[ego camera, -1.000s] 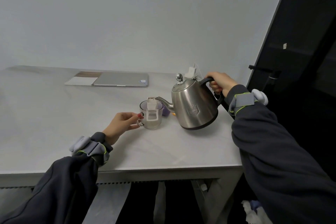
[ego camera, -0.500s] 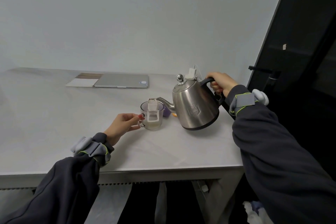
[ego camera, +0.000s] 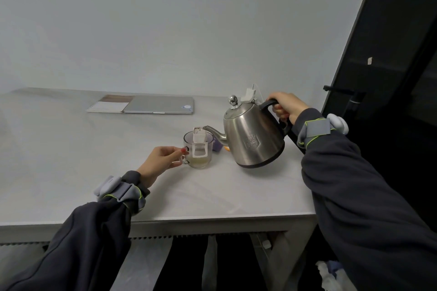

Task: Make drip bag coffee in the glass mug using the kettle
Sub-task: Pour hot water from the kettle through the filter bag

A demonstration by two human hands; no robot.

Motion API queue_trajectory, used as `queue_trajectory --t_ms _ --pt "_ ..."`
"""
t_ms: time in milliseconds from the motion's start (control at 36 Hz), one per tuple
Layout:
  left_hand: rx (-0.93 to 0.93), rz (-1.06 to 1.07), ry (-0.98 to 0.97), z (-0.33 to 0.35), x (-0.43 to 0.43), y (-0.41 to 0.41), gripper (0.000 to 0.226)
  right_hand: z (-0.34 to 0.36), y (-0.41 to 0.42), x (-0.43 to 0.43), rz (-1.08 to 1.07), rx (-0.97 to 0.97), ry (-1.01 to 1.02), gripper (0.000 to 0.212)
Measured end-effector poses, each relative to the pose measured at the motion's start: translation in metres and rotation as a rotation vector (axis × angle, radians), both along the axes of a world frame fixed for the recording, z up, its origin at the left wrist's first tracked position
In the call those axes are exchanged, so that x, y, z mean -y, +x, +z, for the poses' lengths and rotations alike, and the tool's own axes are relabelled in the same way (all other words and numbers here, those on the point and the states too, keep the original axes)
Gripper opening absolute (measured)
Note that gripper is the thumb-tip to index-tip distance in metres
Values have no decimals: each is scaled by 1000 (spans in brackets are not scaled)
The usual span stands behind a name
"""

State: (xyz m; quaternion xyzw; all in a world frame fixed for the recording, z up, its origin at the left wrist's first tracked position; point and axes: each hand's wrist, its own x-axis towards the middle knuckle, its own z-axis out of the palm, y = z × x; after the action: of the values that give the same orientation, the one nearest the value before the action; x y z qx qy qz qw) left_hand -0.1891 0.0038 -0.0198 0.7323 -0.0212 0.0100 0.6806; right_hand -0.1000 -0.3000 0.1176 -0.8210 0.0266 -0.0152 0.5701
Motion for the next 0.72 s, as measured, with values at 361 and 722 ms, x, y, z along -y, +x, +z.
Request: queue_trajectory --t_ms 361,722 --pt "1 15 20 3 1 -3 25 -1 0 2 -14 2 13 27" --pt "-9 7 41 2 -1 -3 27 -1 -2 -1 -7 -5 13 30"
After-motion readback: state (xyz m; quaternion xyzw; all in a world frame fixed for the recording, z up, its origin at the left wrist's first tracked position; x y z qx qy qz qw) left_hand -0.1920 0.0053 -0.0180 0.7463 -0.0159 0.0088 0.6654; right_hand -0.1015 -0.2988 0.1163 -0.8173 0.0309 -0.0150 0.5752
